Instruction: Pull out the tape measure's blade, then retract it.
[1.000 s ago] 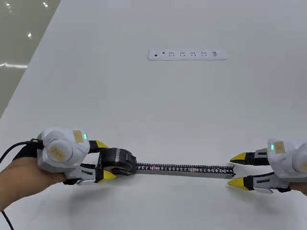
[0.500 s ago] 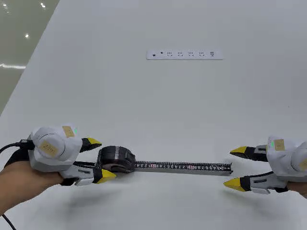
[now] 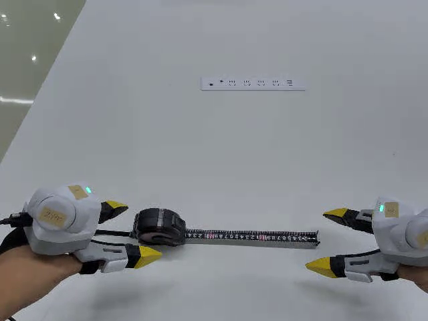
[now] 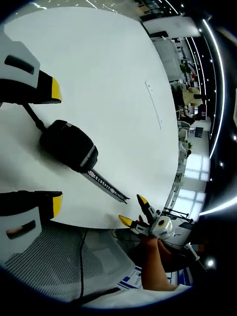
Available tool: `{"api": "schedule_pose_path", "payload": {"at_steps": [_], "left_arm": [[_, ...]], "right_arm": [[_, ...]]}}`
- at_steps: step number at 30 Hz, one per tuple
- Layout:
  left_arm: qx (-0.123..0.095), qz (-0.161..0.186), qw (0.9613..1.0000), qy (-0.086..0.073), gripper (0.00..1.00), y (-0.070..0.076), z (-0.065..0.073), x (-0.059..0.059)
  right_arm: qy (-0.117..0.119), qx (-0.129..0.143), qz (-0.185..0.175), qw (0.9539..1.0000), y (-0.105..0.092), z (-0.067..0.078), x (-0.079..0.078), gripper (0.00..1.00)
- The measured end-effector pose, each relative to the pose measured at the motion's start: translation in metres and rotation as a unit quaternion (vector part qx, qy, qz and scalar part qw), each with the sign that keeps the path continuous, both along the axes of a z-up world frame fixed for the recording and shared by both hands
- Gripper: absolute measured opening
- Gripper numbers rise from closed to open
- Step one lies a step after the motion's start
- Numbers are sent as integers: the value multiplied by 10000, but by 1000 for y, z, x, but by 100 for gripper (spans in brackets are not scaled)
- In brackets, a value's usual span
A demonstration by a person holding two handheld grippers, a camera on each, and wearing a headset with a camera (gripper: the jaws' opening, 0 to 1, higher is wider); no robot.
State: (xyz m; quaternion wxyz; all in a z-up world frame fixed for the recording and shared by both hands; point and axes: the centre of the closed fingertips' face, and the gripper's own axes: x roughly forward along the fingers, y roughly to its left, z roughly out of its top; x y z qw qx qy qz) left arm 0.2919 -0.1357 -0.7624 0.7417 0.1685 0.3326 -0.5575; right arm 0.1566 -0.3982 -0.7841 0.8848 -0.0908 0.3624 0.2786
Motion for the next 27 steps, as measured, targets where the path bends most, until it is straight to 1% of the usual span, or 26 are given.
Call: {"api": "schedule_pose_path", "payload": {"at_steps": [4,6,10,12,15,20,23,25,27], "left_arm": [[-76,166,9998,73,69,3,2,-2],[-113,238,9996,80,70,4,3,-2],[-161,324,9993,84,72,5,5,-3],[-224,396,9989,127,72,5,6,-4],[-243,417,9988,101,72,5,7,-6],[-330,520,9980,154,74,5,10,-9],[-360,564,9976,177,75,6,10,-11],[-366,604,9973,183,75,7,10,-11],[-381,647,9970,200,75,8,9,-12]], "right_arm": [[54,56,-175,9998,1,-1,-2,70],[-28,62,-196,9998,1,1,-2,71],[-35,105,-308,9995,1,4,-2,71],[-58,129,-350,9993,0,5,-2,71],[-74,186,-432,9989,0,8,-2,71],[-56,218,-511,9984,1,9,-5,75],[-39,259,-542,9982,2,9,-7,75],[-45,216,-547,9983,0,8,-8,75],[-24,254,-589,9979,0,9,-9,76]]}}
